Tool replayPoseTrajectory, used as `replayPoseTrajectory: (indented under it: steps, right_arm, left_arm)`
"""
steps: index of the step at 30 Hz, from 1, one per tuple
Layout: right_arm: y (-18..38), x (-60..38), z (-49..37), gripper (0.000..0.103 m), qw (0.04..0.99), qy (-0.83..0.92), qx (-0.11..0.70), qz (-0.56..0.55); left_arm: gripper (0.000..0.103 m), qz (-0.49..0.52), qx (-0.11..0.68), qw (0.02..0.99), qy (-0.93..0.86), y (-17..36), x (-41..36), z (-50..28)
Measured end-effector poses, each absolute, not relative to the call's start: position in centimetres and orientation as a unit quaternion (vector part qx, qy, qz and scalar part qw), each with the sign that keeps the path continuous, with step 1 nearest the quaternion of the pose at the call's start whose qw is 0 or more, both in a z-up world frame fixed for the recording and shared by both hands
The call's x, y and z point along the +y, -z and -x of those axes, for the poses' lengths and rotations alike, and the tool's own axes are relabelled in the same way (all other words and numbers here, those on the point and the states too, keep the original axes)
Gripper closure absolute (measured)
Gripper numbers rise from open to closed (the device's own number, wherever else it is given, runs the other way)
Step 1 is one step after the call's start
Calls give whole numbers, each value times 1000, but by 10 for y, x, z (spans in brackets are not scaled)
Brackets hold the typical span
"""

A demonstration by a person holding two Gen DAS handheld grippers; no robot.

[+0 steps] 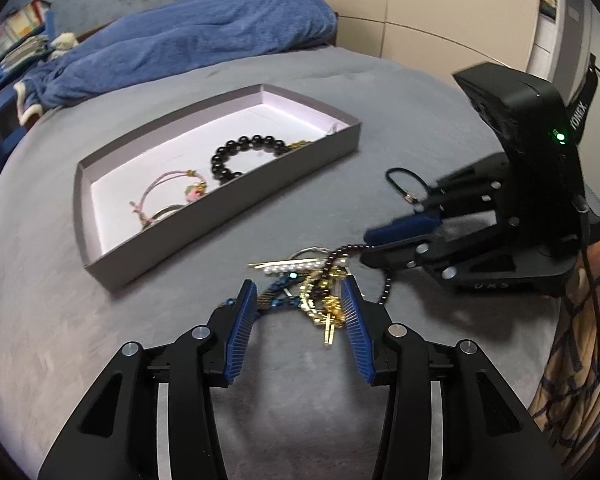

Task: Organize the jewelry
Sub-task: 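Grasp the maroon bead bracelet with the right gripper while the left lowers onto the gold brooches, then close the left gripper on the gold pearl brooch while the right lifts the maroon bracelet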

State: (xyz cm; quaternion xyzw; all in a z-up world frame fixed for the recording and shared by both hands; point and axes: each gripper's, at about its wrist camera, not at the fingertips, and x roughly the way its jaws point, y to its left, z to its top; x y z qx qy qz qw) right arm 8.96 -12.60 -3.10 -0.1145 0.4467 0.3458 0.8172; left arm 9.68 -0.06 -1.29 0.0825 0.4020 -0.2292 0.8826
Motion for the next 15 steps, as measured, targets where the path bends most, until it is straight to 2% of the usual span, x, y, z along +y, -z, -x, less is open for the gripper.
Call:
replayPoseTrajectory:
  steps: [8,15]
  right_arm:
    - [-6,-171,-94,97,845,-351,403,28]
    - [-13,-181,-106,97,861,-322,393,15]
  left_arm:
    - [58,-86,402,879,239,13,-8,-97]
    - [58,-120,414,867,251,23,-29,-96]
